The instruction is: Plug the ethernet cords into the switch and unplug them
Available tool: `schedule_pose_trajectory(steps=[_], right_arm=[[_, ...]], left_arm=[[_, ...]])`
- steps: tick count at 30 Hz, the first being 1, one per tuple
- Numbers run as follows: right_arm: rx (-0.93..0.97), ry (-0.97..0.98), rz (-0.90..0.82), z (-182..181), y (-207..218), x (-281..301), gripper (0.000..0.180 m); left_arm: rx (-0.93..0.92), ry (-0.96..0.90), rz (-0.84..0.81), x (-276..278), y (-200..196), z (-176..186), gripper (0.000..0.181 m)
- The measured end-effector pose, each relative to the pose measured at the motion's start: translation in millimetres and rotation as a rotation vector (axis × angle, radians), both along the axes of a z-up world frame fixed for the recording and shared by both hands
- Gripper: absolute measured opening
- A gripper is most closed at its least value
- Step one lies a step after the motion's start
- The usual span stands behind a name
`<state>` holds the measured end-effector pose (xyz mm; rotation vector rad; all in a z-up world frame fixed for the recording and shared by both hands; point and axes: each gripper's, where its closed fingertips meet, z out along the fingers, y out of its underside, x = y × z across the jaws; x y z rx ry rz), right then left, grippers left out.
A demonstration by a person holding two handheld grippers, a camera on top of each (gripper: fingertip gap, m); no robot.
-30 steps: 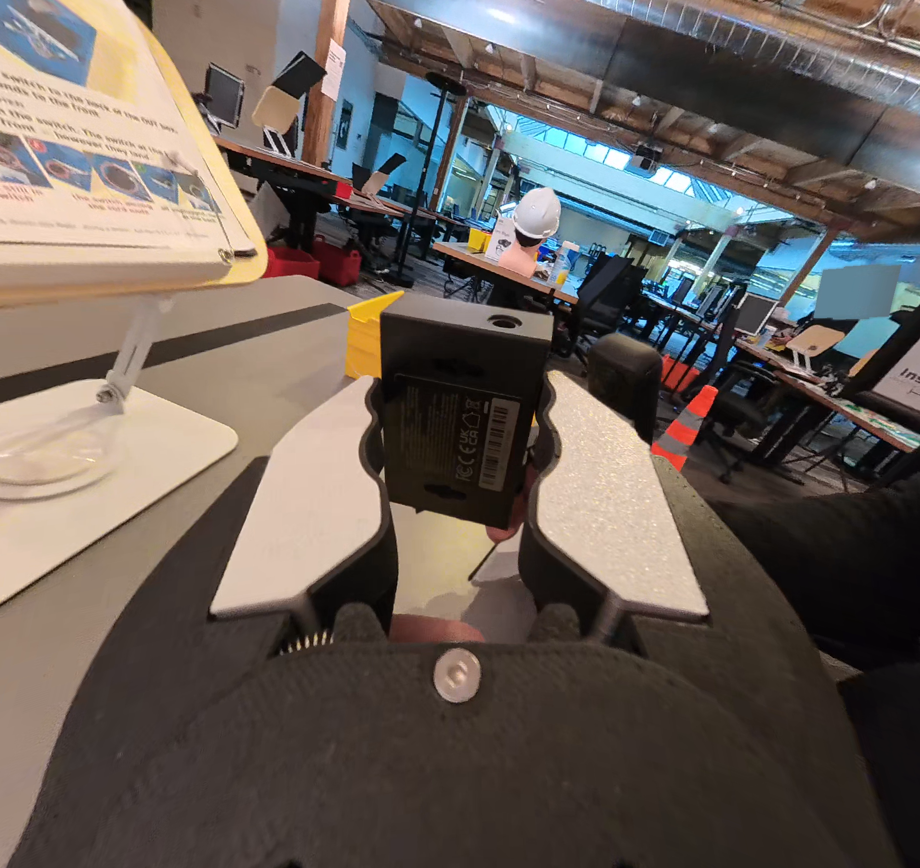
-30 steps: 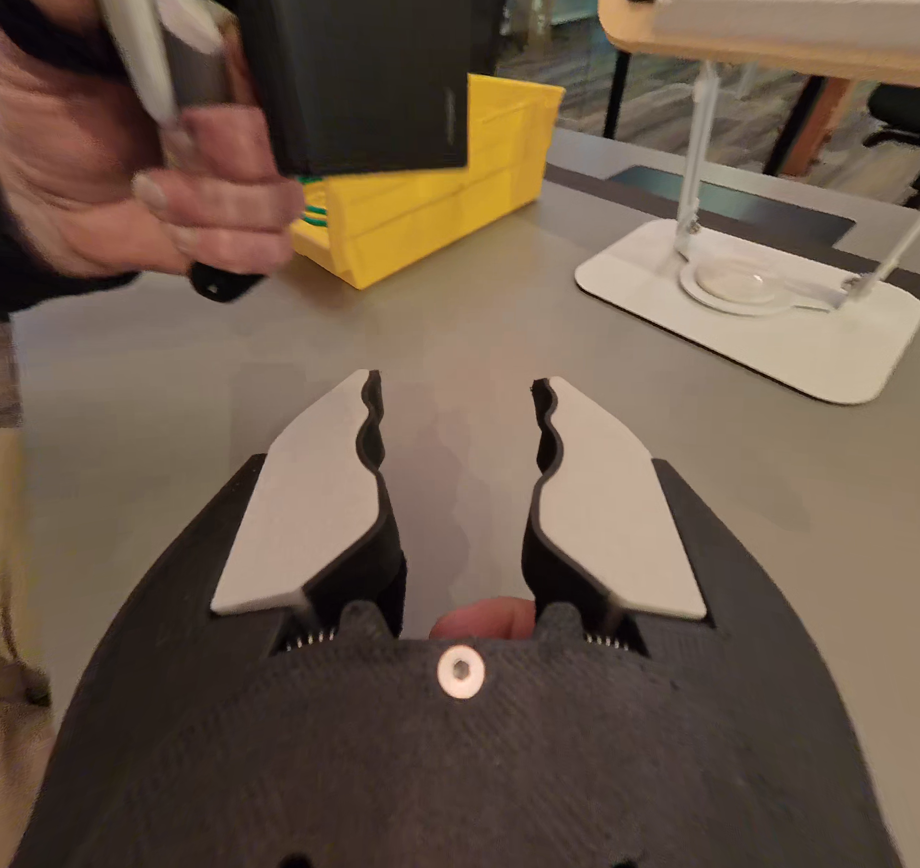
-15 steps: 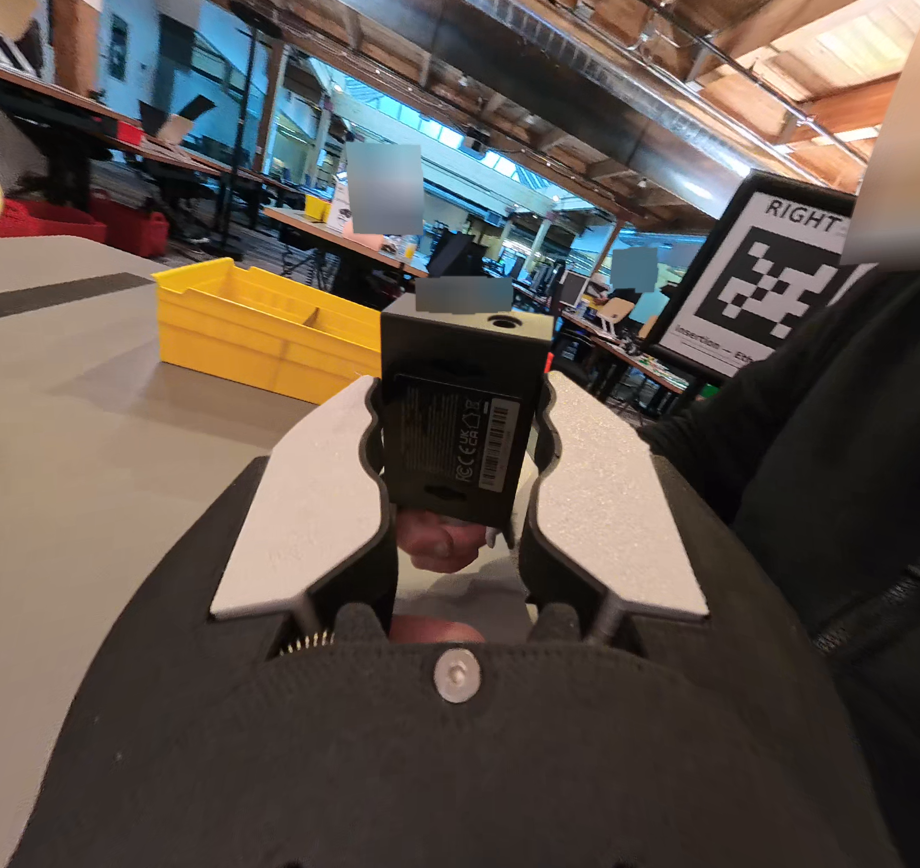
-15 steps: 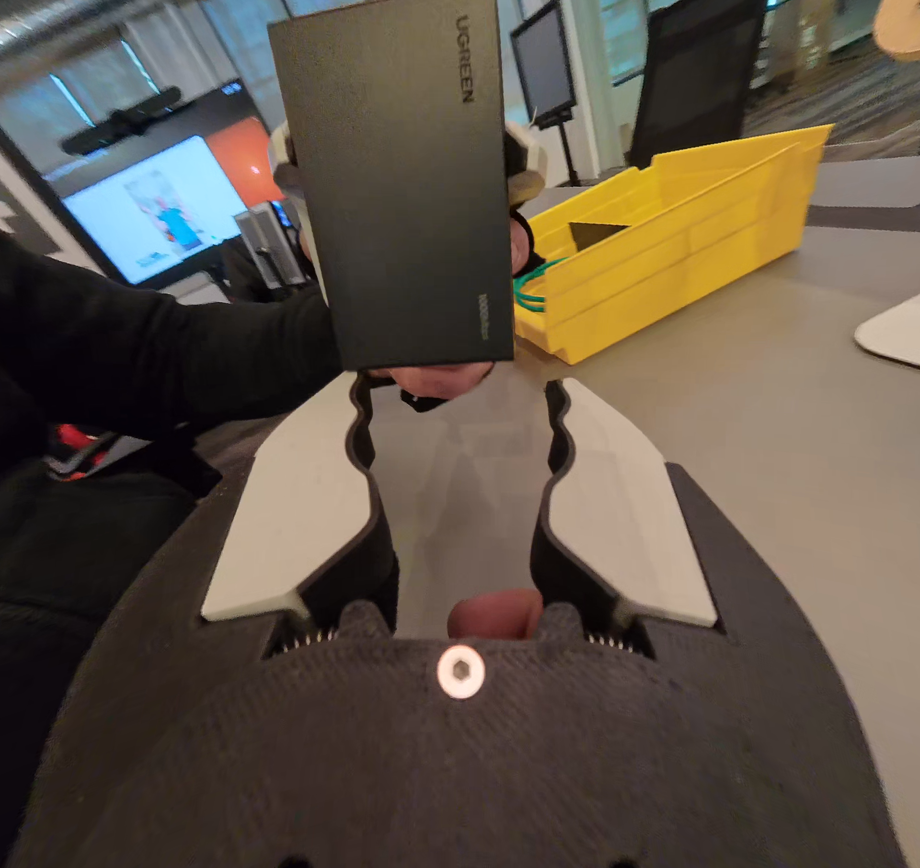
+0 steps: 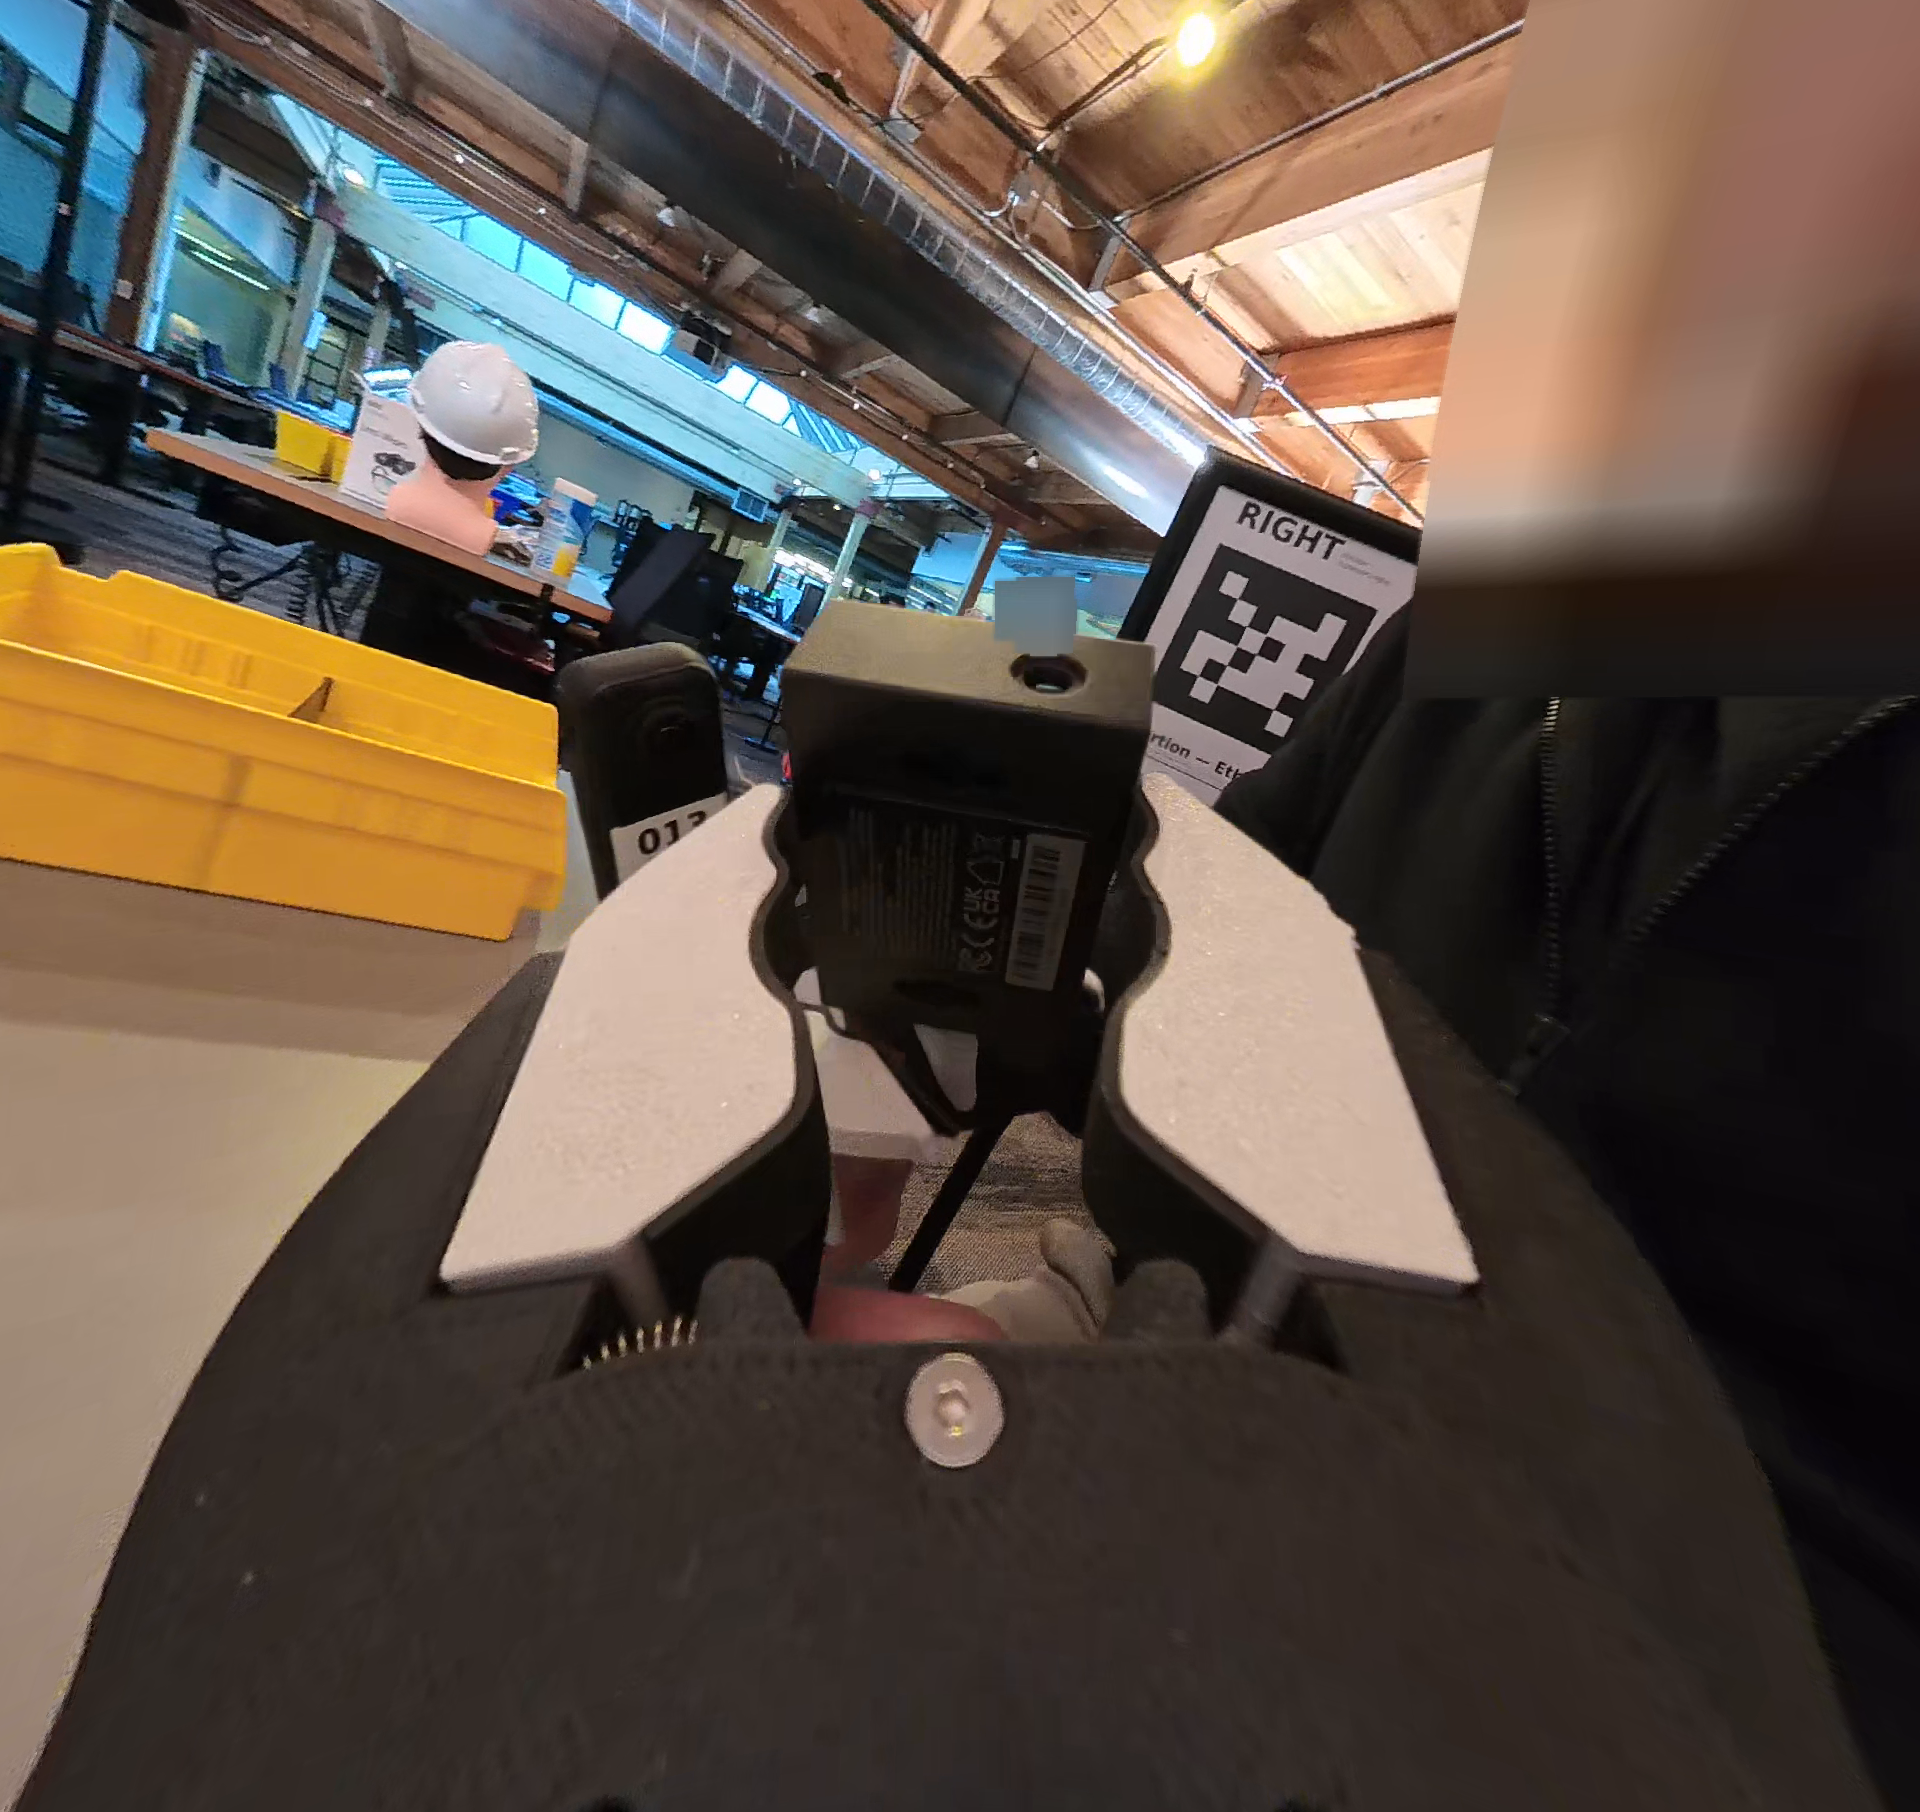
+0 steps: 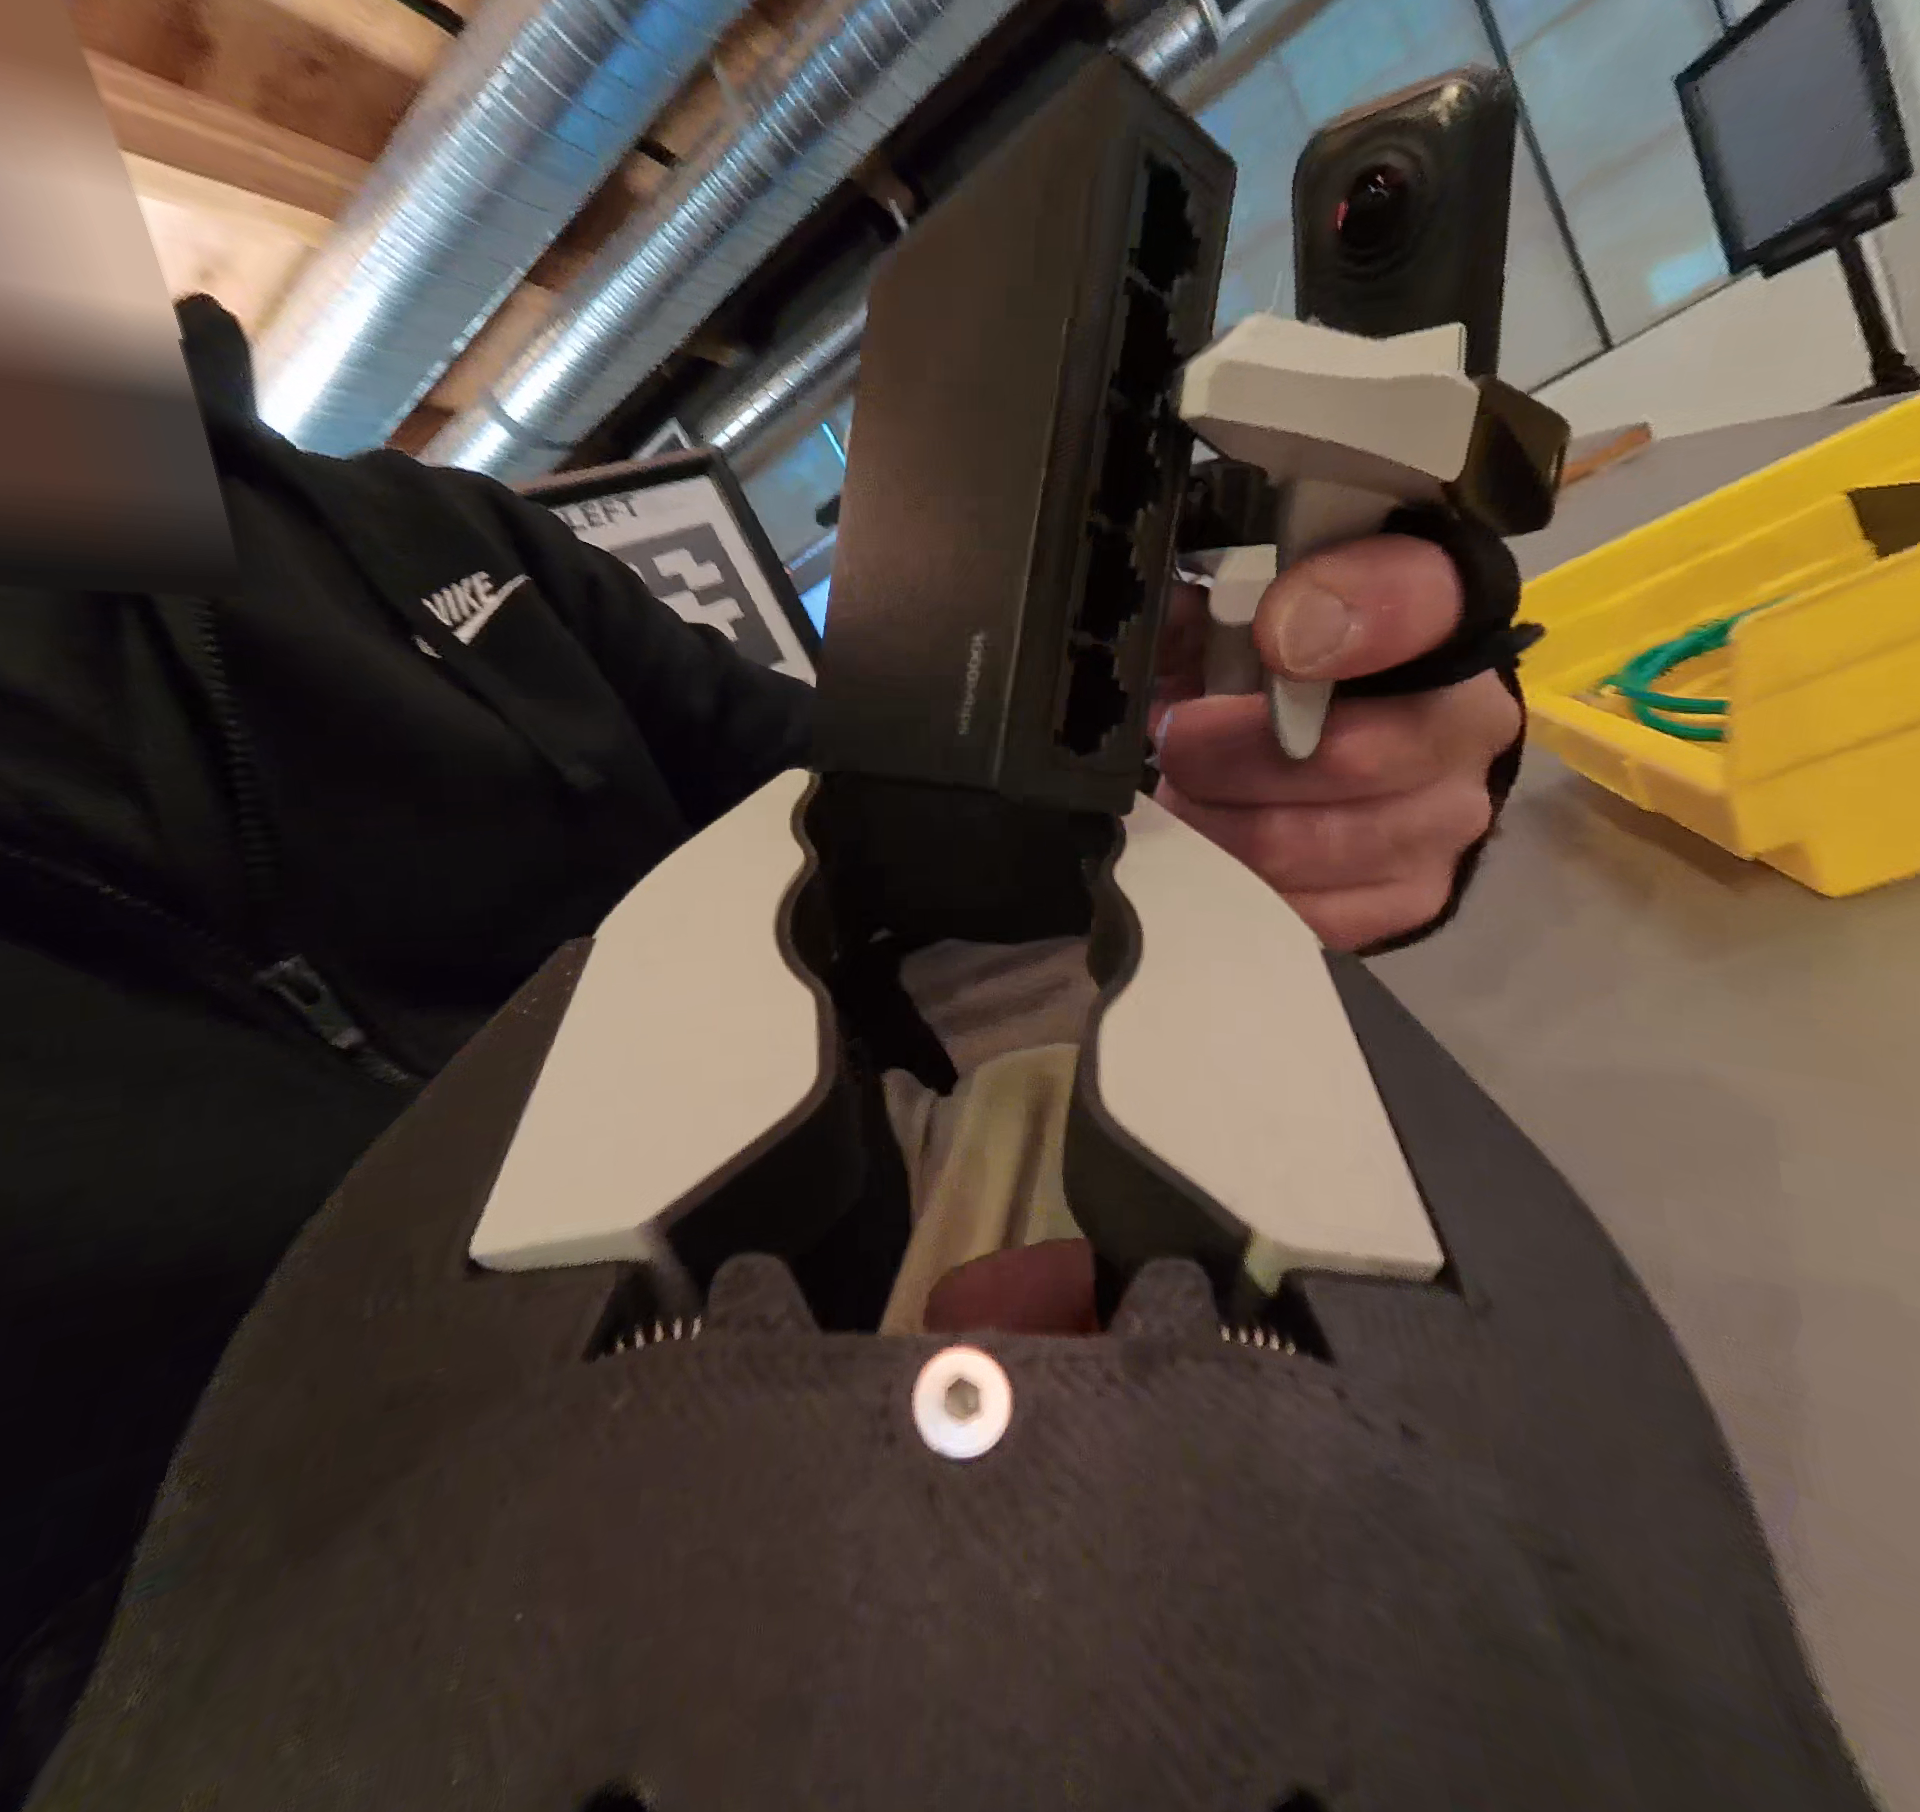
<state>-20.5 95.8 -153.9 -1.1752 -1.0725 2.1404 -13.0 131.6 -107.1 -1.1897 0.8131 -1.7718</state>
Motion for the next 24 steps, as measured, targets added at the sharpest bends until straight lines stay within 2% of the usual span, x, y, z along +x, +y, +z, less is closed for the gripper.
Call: schedule_pose_trajectory(steps=[1,5,14,24], right_arm=[[-0.01,0.011,0.009,2.3,-0.5,0.9,0.048],[-0.024,0.029,0.053,8.1,-6.4,3.1,0.051],[-0.033,0.021,0.038,8.6,-0.8,6.6,0.054],[-0.022,-0.017,0.04,5.6,-2.4,2.5,0.044]], left_arm=[[0.0,-0.004,-0.004,0.0,-0.7,0.8,0.058],[0.008,-0.002,-0.032,-0.5,-5.4,1.4,0.058],[0.026,0.003,-0.042,-3.1,-6.2,1.8,0.058],[0.019,0.043,-0.111,3.2,-15.5,-6.9,0.058]])
